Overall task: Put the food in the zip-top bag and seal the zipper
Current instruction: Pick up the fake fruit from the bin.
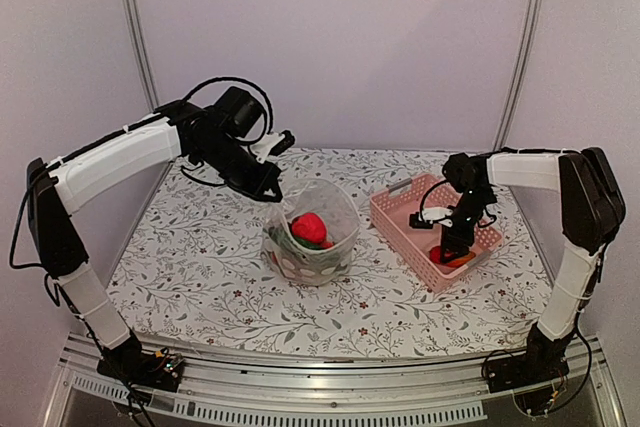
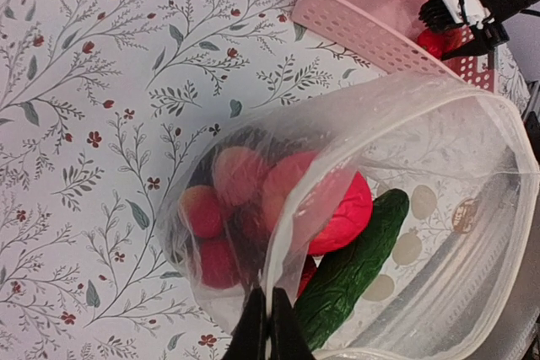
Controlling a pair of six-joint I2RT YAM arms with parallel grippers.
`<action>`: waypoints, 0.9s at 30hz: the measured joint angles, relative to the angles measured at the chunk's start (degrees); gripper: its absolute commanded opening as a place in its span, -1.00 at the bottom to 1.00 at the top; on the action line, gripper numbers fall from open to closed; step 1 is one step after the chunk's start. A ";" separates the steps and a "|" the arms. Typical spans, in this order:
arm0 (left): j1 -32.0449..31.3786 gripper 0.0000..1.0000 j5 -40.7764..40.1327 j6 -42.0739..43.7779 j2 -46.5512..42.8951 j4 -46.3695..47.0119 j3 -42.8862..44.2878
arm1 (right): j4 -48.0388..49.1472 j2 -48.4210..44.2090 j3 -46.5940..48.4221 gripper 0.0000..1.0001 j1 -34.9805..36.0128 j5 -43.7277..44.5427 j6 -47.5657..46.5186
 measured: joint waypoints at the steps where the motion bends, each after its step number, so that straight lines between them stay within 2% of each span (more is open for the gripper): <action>1: 0.00 -0.98 0.02 0.02 0.00 0.00 -0.02 | -0.09 0.00 -0.24 0.30 -0.13 0.35 0.07; 5: 0.00 -0.98 0.07 0.02 0.00 0.02 -0.07 | -0.37 0.33 -0.92 0.22 -0.55 1.20 0.13; 12: 0.00 -0.97 0.09 0.02 0.00 0.02 -0.17 | -0.81 0.48 -0.81 -0.13 -0.87 1.84 0.35; 16: 0.00 -0.97 0.09 0.02 0.00 0.02 -0.17 | -2.60 0.48 1.57 -0.23 -0.90 1.31 1.31; 27: 0.00 -0.97 0.09 0.02 0.00 0.02 -0.17 | -6.93 -2.95 16.17 -0.25 1.36 -7.74 5.01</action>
